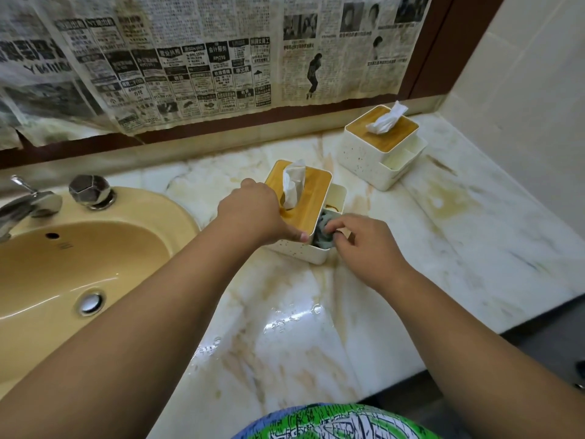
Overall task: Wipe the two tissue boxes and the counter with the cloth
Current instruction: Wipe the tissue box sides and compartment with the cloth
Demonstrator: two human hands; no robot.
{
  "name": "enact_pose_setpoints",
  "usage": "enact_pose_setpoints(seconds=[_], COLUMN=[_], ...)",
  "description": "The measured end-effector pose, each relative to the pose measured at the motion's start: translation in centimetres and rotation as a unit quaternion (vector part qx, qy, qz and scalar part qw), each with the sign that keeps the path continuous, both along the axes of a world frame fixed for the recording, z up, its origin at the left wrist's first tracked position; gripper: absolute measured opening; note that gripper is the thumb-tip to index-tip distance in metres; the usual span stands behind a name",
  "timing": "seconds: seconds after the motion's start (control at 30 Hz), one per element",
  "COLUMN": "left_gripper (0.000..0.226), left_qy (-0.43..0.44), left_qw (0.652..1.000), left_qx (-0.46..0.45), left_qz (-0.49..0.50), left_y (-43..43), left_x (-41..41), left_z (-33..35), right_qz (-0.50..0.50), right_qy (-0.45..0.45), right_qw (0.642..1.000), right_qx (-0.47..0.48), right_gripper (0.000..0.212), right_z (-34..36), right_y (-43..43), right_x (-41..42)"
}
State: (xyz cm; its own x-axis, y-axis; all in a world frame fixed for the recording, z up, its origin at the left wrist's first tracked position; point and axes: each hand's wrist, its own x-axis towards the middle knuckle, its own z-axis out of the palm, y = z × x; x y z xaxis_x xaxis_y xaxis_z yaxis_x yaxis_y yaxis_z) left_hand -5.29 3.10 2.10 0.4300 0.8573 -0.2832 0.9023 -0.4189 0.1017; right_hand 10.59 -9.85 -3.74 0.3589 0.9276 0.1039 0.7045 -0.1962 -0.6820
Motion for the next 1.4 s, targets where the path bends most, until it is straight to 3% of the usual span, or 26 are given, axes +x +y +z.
enact_pose_setpoints(seconds=[0.07, 0.2, 0.43, 0.67, 0.73, 0.87, 1.0, 1.13, 1.3, 1.4], left_gripper=[0.107, 0.111, 0.112, 0.113, 0.113, 0.116, 0.115, 0.107, 0.106, 0.121], left_qy=[-0.005, -0.008, -0.015, -0.019, -0.022, -0.023, -0.028, -0.036, -0.069, -0.132], left_qw=[1.0, 1.0, 1.0, 1.0, 1.0, 1.0, 1.0, 0.999, 0.996, 0.988], left_qx=[0.001, 0.003, 0.003, 0.006, 0.005, 0.008, 0.009, 0.002, -0.024, -0.042], left_qz=[0.0, -0.002, -0.002, -0.002, -0.001, 0.001, 0.008, 0.025, 0.048, 0.072], left_y=[0.1, 0.0, 0.1, 0.1, 0.0, -0.1, -0.1, -0.4, -0.8, -1.3], left_x=[-0.1, -0.2, -0.2, -0.3, -0.4, -0.6, -0.5, -0.5, -0.7, -0.3], left_z=[0.0, -0.1, -0.2, -0.2, -0.2, -0.5, -0.5, -0.9, -1.4, -1.9], right_qz=[-0.012, 0.064, 0.119, 0.174, 0.164, 0.046, 0.037, 0.013, -0.059, -0.071], right_qy=[-0.027, -0.102, -0.195, -0.228, -0.203, -0.149, -0.098, -0.07, 0.004, -0.035], right_qw=[1.0, 0.986, 0.946, 0.906, 0.921, 0.978, 0.972, 0.992, 0.998, 0.996], right_qx=[0.004, -0.115, -0.231, -0.313, -0.29, -0.142, -0.209, -0.103, -0.016, -0.032], right_gripper=[0.025, 0.032, 0.025, 0.024, 0.021, 0.025, 0.047, 0.015, 0.019, 0.016], right_z=[0.4, 1.0, 2.4, 3.2, 3.5, 3.1, 2.2, 1.6, 1.9, 1.6], right_y=[0.4, 1.4, 2.5, 3.5, 3.4, 2.0, 0.6, 0.7, 1.7, 2.5], right_x=[0.4, 0.2, -0.2, -0.1, 0.3, 0.9, 1.1, 1.3, 1.1, 0.8])
